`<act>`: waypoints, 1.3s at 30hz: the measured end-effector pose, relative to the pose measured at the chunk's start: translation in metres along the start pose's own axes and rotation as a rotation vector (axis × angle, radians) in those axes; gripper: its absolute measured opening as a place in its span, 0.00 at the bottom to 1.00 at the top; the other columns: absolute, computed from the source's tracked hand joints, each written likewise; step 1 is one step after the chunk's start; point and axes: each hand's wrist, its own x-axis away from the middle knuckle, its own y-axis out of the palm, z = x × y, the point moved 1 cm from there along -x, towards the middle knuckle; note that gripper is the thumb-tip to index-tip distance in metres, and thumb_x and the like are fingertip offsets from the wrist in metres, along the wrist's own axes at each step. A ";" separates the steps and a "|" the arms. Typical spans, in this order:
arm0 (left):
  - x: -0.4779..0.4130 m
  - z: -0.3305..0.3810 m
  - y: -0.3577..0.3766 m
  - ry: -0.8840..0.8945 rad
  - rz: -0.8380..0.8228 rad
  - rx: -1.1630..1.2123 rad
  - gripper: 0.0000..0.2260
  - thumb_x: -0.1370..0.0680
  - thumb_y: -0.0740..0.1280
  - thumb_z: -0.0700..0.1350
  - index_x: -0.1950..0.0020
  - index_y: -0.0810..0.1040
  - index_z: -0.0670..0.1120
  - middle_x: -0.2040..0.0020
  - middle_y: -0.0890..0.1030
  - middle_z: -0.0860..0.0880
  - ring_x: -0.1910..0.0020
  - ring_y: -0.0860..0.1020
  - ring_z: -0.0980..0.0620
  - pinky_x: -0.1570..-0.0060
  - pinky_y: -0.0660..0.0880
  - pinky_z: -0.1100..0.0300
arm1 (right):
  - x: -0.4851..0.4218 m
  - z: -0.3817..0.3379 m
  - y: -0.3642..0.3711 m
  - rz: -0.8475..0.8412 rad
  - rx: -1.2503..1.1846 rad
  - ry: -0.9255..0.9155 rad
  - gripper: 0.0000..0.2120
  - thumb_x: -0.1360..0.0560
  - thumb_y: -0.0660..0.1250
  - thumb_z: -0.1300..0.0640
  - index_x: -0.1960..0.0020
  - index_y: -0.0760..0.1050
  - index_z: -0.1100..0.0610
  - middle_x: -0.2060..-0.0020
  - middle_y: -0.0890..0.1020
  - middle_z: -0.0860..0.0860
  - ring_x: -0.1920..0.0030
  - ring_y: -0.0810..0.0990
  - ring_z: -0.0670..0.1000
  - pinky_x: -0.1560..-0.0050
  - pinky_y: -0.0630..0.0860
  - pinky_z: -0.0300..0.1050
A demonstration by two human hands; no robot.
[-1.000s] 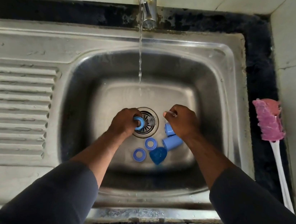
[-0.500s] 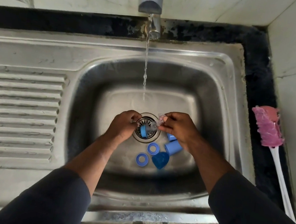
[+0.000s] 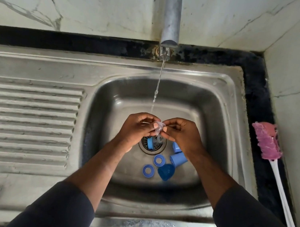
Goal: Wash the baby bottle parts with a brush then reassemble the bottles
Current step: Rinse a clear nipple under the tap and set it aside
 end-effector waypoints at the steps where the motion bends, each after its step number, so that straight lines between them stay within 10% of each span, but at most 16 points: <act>1: 0.001 0.003 -0.001 0.004 0.006 -0.005 0.08 0.22 0.69 0.33 0.44 0.80 0.33 0.51 0.85 0.36 0.56 0.85 0.46 0.54 0.82 0.57 | 0.001 -0.003 0.001 0.018 -0.019 0.003 0.07 0.27 0.73 0.71 0.49 0.80 0.70 0.54 0.84 0.66 0.52 0.86 0.61 0.55 0.84 0.43; 7: -0.002 0.027 -0.005 0.012 0.045 -0.097 0.07 0.24 0.72 0.32 0.46 0.82 0.35 0.52 0.84 0.35 0.55 0.85 0.40 0.54 0.83 0.49 | -0.004 -0.018 0.009 0.103 0.091 -0.066 0.10 0.31 0.77 0.70 0.64 0.82 0.56 0.61 0.86 0.59 0.54 0.86 0.62 0.50 0.84 0.54; 23: -0.032 0.065 -0.023 0.150 0.175 -0.186 0.09 0.28 0.74 0.31 0.53 0.85 0.43 0.60 0.86 0.45 0.62 0.83 0.49 0.56 0.82 0.55 | -0.031 -0.058 0.039 0.177 0.067 -0.160 0.08 0.29 0.73 0.71 0.53 0.81 0.60 0.56 0.85 0.59 0.52 0.86 0.60 0.49 0.84 0.59; 39: -0.031 0.066 -0.012 0.027 0.025 0.157 0.08 0.20 0.69 0.36 0.43 0.83 0.41 0.59 0.84 0.45 0.61 0.82 0.53 0.56 0.82 0.59 | -0.034 -0.077 0.041 0.056 0.436 -0.290 0.03 0.23 0.73 0.55 0.56 0.83 0.51 0.62 0.85 0.47 0.63 0.83 0.42 0.58 0.78 0.44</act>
